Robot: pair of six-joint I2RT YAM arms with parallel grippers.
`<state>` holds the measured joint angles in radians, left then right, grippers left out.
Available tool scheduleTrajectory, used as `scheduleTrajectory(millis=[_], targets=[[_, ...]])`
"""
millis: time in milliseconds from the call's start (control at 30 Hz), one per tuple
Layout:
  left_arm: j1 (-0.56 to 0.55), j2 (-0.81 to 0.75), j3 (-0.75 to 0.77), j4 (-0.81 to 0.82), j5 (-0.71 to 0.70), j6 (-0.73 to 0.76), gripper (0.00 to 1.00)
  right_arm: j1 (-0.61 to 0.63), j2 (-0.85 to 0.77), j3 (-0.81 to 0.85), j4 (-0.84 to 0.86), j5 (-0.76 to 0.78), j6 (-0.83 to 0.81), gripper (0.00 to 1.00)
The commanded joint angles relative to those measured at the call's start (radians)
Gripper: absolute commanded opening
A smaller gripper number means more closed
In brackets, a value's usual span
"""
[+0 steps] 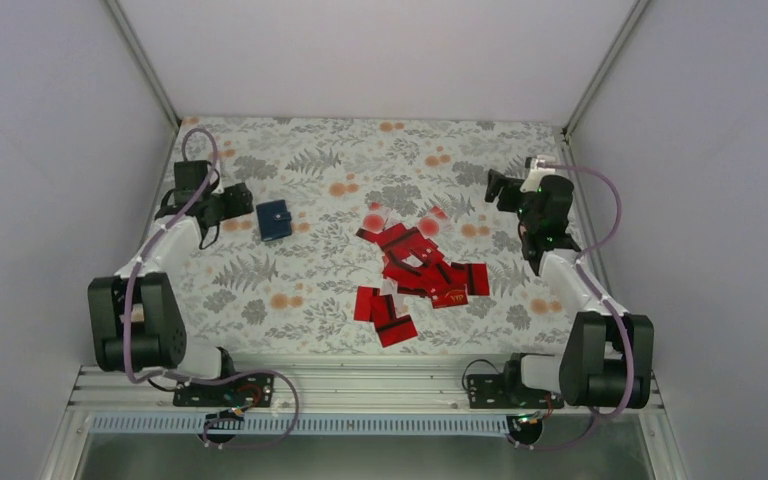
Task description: Put the credit cards into the card holder
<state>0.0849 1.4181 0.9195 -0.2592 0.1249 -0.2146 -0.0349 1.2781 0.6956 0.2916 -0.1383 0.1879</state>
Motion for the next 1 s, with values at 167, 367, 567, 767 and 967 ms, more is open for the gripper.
scheduleTrajectory(millis=[167,367,567,767,967], targets=[[0.093,0.265,0.121,-0.13,0.337,0.042,0.61,0.027,0.008,0.11,-0.333,-0.143,0.071,0.99],[0.093,0.379,0.202,-0.143,0.405,0.069,0.52,0.032,-0.007,0.127,-0.389,-0.151,0.076,0.98],[0.092,0.421,0.209,-0.192,0.399,0.081,0.46,0.034,-0.004,0.142,-0.431,-0.141,0.075,0.97],[0.074,0.434,0.192,-0.223,0.357,0.067,0.41,0.035,0.029,0.159,-0.442,-0.141,0.084,0.95],[0.019,0.472,0.195,-0.219,0.327,0.038,0.37,0.035,0.074,0.193,-0.455,-0.135,0.089,0.88]])
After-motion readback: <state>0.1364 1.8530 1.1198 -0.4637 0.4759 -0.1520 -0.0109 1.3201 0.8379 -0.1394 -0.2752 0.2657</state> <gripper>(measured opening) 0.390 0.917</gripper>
